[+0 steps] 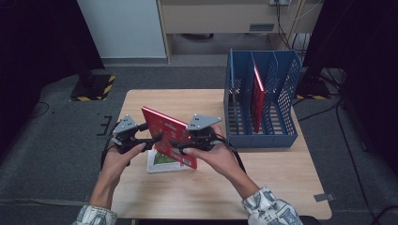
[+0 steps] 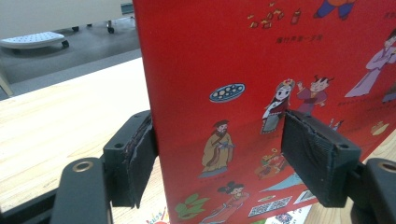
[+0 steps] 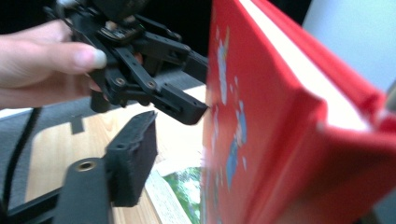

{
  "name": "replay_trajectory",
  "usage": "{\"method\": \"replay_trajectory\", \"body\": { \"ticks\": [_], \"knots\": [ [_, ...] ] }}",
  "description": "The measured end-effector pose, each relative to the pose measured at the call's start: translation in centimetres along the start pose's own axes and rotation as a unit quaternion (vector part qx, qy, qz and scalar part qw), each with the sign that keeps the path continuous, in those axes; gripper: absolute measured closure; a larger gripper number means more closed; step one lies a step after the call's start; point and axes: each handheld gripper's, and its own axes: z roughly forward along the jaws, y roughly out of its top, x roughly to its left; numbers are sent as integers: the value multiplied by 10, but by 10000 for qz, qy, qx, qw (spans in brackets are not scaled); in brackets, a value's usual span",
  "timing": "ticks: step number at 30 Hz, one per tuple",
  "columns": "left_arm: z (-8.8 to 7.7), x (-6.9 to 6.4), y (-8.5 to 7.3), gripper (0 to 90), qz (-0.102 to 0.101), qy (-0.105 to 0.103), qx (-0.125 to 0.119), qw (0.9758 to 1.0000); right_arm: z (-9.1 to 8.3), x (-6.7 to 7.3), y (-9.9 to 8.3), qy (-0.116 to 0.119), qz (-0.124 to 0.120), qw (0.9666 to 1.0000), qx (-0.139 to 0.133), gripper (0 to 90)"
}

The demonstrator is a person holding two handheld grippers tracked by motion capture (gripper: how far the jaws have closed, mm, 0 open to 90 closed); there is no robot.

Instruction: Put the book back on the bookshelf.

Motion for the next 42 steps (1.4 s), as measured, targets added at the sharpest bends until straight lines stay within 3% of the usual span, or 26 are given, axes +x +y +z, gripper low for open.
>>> {"method": "replay_trajectory", "body": {
  "ticks": [5,10,14,34,36,42],
  "knots": [
    [0,0,0,270,7,5,7,10000,0,-1,3,-107,-20,9999,-15,498],
    [0,-1,0,270,7,13,4,10000,2,-3,6,-63,-22,10000,-62,640],
    [0,-1,0,270,-1,8,-7,10000,3,-4,8,-20,-31,10000,-87,687],
    [-2,-1,-4,269,-13,8,-25,10000,11,-6,15,31,80,9999,-118,782],
    [-2,0,-9,257,-109,-14,-28,9999,11,-6,15,37,65,9999,-111,784],
    [-7,12,-37,181,-408,370,119,9984,11,-9,15,5,182,9997,-134,789]
  ]
}}
